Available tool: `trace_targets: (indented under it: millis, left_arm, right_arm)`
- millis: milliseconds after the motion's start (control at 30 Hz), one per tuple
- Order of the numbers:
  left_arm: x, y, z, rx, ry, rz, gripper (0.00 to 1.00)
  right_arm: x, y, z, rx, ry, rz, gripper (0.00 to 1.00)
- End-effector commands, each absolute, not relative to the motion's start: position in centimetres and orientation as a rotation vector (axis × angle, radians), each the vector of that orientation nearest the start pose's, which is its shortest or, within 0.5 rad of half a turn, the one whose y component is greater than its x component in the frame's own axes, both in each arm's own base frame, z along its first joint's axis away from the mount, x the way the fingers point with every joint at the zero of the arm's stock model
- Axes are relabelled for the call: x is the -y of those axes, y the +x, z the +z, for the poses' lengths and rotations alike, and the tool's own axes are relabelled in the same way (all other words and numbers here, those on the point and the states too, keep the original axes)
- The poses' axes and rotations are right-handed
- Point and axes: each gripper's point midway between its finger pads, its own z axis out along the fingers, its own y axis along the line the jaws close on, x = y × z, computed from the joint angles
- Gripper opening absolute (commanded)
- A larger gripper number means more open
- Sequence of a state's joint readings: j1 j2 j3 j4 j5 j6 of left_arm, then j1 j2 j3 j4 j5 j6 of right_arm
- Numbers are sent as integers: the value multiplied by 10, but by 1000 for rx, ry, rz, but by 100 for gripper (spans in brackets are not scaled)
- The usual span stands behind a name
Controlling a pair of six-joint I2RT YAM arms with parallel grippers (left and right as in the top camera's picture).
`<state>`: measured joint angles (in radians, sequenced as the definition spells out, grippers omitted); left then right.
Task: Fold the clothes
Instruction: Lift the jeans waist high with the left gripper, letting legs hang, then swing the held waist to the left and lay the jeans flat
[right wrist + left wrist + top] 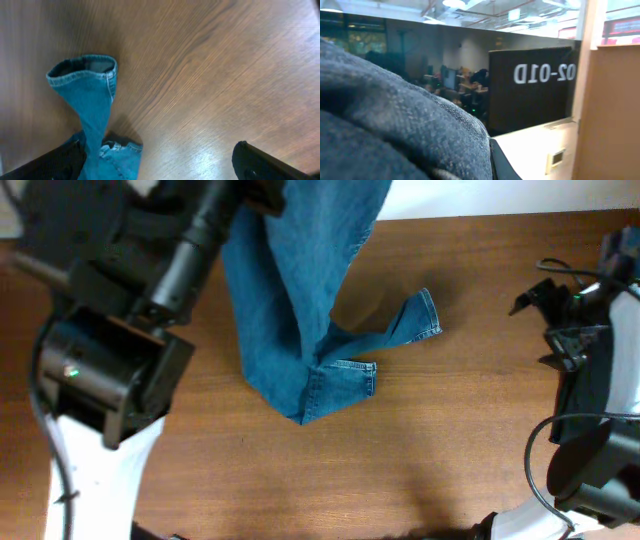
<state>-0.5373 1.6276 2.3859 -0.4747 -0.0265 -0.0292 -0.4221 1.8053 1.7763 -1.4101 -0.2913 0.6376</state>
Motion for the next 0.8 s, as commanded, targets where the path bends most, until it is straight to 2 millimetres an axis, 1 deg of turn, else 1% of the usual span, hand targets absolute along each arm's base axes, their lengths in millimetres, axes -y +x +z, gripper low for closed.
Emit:
trace_targets:
  millis: [0, 67, 167, 267, 333, 367, 433, 500, 533, 600, 667, 733, 767]
  left_arm:
    - [233, 349, 672, -1185, 324, -507, 1]
    - [243, 360, 672, -1166, 274, -489, 1]
    - [259, 364, 676, -1104, 280, -425, 1]
    - [271, 355, 688, -1027, 277, -350, 1]
    - [272, 344, 699, -972, 269, -302, 1]
    - [271, 339, 704, -948, 263, -277, 1]
    - [269, 333, 711, -916, 250, -238, 1]
    - [268, 333, 712, -913, 249, -229, 1]
    - [266, 335, 711, -920, 239, -220, 1]
    - [261, 341, 708, -939, 208, -198, 1]
    - [262, 344, 706, -943, 219, -168, 1]
    - [264, 346, 704, -940, 239, -131, 1]
    - [262, 347, 704, -937, 233, -103, 1]
  right_arm:
    - [111, 335, 205, -2576, 1459, 474, 99]
    - [116, 328, 208, -2577, 1448, 476, 99]
    - [121, 321, 218, -2560, 1410, 537, 99]
    - [120, 320, 225, -2542, 1361, 646, 99]
    - [115, 318, 229, -2544, 1317, 724, 99]
    - [110, 319, 231, -2550, 1284, 768, 99]
    - [93, 322, 241, -2548, 1181, 909, 99]
    - [69, 326, 260, -2498, 1041, 1144, 99]
    - [59, 326, 269, -2467, 1006, 1238, 99]
    - [49, 325, 280, -2423, 1001, 1358, 99]
    - [40, 325, 291, -2374, 1004, 1466, 99]
    - [32, 326, 305, -2305, 956, 1582, 99]
    - [26, 329, 317, -2244, 912, 1663, 99]
